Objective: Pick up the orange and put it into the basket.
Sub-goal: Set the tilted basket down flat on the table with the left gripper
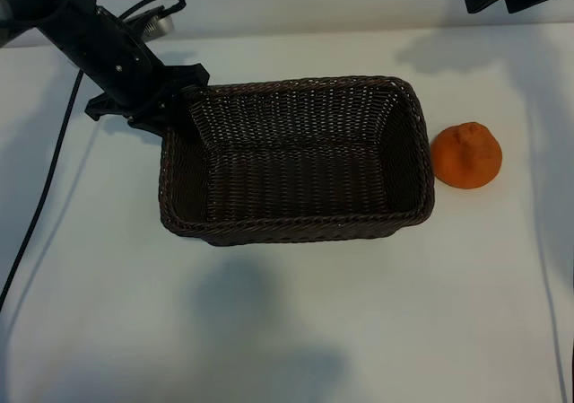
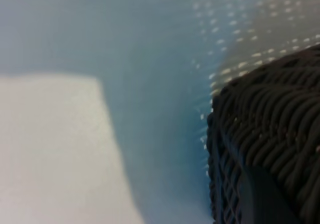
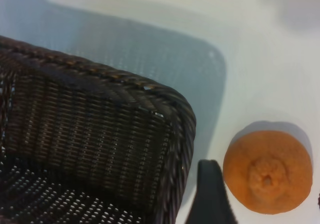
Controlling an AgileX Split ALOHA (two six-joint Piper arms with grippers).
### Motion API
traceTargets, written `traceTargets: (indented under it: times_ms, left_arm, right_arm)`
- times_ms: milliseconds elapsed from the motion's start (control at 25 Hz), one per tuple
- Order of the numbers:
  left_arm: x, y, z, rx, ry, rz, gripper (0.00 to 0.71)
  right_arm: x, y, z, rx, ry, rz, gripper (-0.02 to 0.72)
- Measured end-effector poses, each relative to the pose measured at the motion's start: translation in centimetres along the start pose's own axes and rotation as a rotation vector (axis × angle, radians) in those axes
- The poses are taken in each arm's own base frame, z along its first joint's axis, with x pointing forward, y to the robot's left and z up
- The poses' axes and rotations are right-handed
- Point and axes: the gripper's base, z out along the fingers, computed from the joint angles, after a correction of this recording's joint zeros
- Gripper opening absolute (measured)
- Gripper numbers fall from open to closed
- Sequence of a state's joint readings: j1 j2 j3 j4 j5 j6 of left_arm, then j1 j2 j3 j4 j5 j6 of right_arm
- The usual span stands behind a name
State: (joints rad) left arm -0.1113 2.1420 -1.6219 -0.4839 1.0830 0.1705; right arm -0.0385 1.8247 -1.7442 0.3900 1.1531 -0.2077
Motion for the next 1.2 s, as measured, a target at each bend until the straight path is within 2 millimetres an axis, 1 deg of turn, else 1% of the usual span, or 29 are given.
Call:
traceTargets:
  times_ms: [600, 720, 840, 960, 1040, 1200]
  left_arm:
    - [-0.01, 0.01, 0.00, -0.001, -0.001, 0.006, 0.190]
    - [-0.02, -0.05, 0.00, 0.005, -0.002, 0.003, 0.246]
    - [-0.03, -0.12, 0.00, 0.013, -0.003, -0.001, 0.344]
    - [-0.04, -0.17, -0.02, 0.018, -0.004, -0.003, 0.411]
    - [-0.10, -0.26, -0.16, 0.020, -0.004, 0.000, 0.433]
    - [-0.37, -0.67, -0.96, 0.025, -0.009, 0.005, 0.444]
  right_arm:
    - [0.00, 0.01, 0.00, -0.001, 0.000, 0.001, 0.489]
    - [0.00, 0.01, 0.00, -0.001, 0.000, 0.001, 0.489]
    - [0.00, 0.01, 0.00, -0.001, 0.000, 0.001, 0.489]
    - [0.00, 0.01, 0.00, -0.001, 0.000, 0.001, 0.489]
    - [0.00, 0.01, 0.00, -0.001, 0.000, 0.001, 0.489]
    - [0.00, 0.01, 0.00, -0.001, 0.000, 0.001, 0.489]
